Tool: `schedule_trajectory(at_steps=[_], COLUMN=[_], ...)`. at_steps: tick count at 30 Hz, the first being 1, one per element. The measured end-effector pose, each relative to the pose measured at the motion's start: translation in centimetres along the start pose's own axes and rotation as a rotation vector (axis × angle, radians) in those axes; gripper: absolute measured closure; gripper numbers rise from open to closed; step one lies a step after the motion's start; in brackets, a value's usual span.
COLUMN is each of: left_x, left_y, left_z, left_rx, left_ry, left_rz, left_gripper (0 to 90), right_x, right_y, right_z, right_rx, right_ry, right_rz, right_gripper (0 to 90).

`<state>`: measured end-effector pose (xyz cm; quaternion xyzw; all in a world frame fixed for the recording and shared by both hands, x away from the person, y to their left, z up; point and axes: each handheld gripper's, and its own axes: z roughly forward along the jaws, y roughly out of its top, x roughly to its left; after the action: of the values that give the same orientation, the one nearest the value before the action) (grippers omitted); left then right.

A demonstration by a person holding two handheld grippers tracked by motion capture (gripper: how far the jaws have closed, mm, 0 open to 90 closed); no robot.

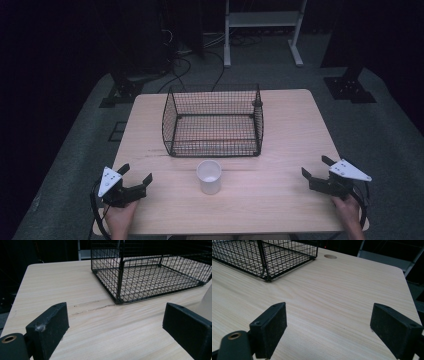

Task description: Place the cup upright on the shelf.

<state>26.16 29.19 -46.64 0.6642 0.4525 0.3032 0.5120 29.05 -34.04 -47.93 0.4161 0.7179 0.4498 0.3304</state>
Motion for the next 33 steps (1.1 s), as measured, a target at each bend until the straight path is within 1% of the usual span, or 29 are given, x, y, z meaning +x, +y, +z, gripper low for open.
schedule_trajectory(at_steps=[4,10,12,17,19,22,25,26,28,33], left_x=[0.0,-0.1,-0.3,-0.5,-0.7,-0.9,-1.2,-1.3,-1.5,-1.9], left_y=[0.1,-0.1,0.1,0.3,0.3,0.4,0.5,0.5,0.6,0.8], left_z=[0.1,0.1,0.1,0.1,0.3,0.3,0.3,0.3,0.4,0.5], left_rx=[-0.006,-0.002,-0.006,-0.016,-0.011,-0.008,-0.006,-0.009,-0.004,0.000], left_ry=[0.000,-0.021,-0.029,-0.034,-0.043,-0.042,-0.044,-0.049,-0.060,-0.067], left_rz=[0.007,0.007,0.011,0.016,0.021,0.023,0.046,0.044,0.053,0.067], left_gripper=[5.9,5.9,5.8,5.8,5.8,4.4,4.1,4.1,4.1,3.7], right_x=[0.0,0.0,0.0,0.1,0.1,0.1,0.1,0.1,0.1,0.1], right_y=[0.0,0.0,0.0,0.0,0.0,0.0,0.0,0.0,0.0,0.0], right_z=[0.0,0.0,0.0,0.0,0.0,0.0,0.1,0.1,0.1,0.1], right_rx=[-0.001,0.001,0.002,0.002,0.005,0.006,0.008,0.008,0.009,0.008], right_ry=[-0.001,-0.005,-0.006,-0.007,-0.007,-0.008,-0.009,-0.009,-0.009,-0.007], right_rz=[0.001,0.002,0.002,-0.005,-0.010,-0.009,-0.010,-0.011,-0.013,-0.014], right_gripper=[13.1,13.1,13.0,13.1,13.1,13.1,13.1,13.0,13.1,13.1])
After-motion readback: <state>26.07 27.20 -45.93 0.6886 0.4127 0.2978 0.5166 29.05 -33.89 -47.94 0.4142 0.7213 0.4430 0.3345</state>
